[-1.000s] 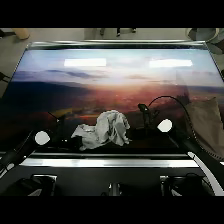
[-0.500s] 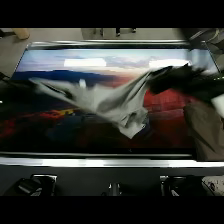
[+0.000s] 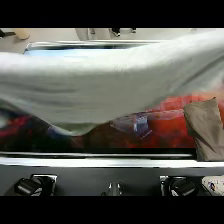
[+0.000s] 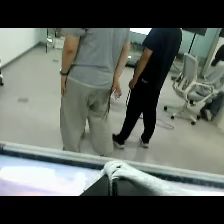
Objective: Fold the shirts.
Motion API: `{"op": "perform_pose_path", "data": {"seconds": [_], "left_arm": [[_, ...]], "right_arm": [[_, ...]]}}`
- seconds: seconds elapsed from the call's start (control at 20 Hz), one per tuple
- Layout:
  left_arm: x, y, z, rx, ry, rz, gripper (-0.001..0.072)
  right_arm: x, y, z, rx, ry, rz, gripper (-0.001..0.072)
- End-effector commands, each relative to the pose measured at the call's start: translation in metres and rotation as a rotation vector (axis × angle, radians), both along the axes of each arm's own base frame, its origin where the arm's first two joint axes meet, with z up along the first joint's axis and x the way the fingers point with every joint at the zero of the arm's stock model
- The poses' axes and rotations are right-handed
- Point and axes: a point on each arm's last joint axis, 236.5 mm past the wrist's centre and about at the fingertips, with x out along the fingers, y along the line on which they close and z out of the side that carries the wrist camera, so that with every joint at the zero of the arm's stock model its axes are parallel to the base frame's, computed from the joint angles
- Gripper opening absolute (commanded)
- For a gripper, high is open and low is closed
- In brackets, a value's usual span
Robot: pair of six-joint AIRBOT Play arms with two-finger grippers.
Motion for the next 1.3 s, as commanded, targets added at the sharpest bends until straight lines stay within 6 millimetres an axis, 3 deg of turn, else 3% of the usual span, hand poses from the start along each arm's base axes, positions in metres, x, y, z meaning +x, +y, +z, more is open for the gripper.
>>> {"op": "perform_pose_path", "data": {"seconds": [0.0, 0.1, 0.15, 0.25, 0.35, 0.45, 0.55, 0.65, 0.7, 0.8, 0.85, 0.9, 0.95, 1.0, 1.1, 1.25], "left_arm": [[0.018, -0.017, 0.053, 0.058, -0.229, -0.025, 0.0027], [0.048, -0.043, 0.076, 0.064, -0.345, -0.069, 0.0027], [0.073, -0.052, 0.073, 0.032, -0.340, -0.077, 0.0027], [0.143, -0.060, 0.046, -0.002, -0.265, -0.055, 0.0027], [0.222, -0.061, 0.006, -0.051, -0.181, -0.037, 0.0027], [0.300, -0.062, -0.055, -0.137, -0.046, -0.039, 0.0027], [0.360, -0.071, -0.135, -0.234, 0.136, -0.055, 0.0027], [0.389, -0.095, -0.235, -0.263, 0.389, -0.091, 0.0028], [0.389, -0.110, -0.286, -0.259, 0.537, -0.119, 0.0029], [0.364, -0.139, -0.385, -0.207, 0.860, -0.170, 0.0048], [0.341, -0.146, -0.425, -0.157, 1.022, -0.188, 0.0222], [0.317, -0.146, -0.453, -0.102, 1.161, -0.204, 0.0552], [0.289, -0.142, -0.472, -0.027, 1.296, -0.238, 0.0697], [0.263, -0.134, -0.480, 0.044, 1.406, -0.279, 0.0703], [0.221, -0.123, -0.478, 0.104, 1.543, -0.326, 0.0702], [0.166, -0.152, -0.478, -0.037, 1.542, -0.429, 0.0703]], "right_arm": [[0.012, -0.004, -0.008, -0.002, 0.041, -0.036, 0.0014], [0.040, 0.007, -0.026, -0.027, 0.105, -0.037, 0.0014], [0.059, 0.014, -0.040, -0.044, 0.147, -0.037, 0.0014], [0.104, 0.029, -0.074, -0.037, 0.248, -0.053, 0.0015], [0.163, 0.048, -0.114, 0.047, 0.323, -0.092, 0.0014], [0.223, 0.072, -0.143, 0.134, 0.311, -0.096, 0.0014], [0.269, 0.092, -0.190, 0.176, 0.358, -0.105, 0.0014], [0.291, 0.096, -0.256, 0.136, 0.497, -0.153, 0.0014], [0.292, 0.092, -0.288, 0.109, 0.581, -0.191, 0.0014], [0.283, 0.080, -0.337, 0.012, 0.736, -0.253, 0.0016], [0.279, 0.077, -0.347, -0.031, 0.773, -0.260, 0.0016], [0.275, 0.074, -0.352, -0.083, 0.799, -0.257, 0.0016], [0.274, 0.072, -0.353, -0.132, 0.809, -0.243, 0.0016], [0.272, 0.071, -0.355, -0.184, 0.820, -0.228, 0.0016], [0.263, 0.066, -0.362, -0.230, 0.867, -0.230, 0.0016], [0.254, 0.066, -0.369, -0.245, 0.918, -0.221, 0.0016]]}}
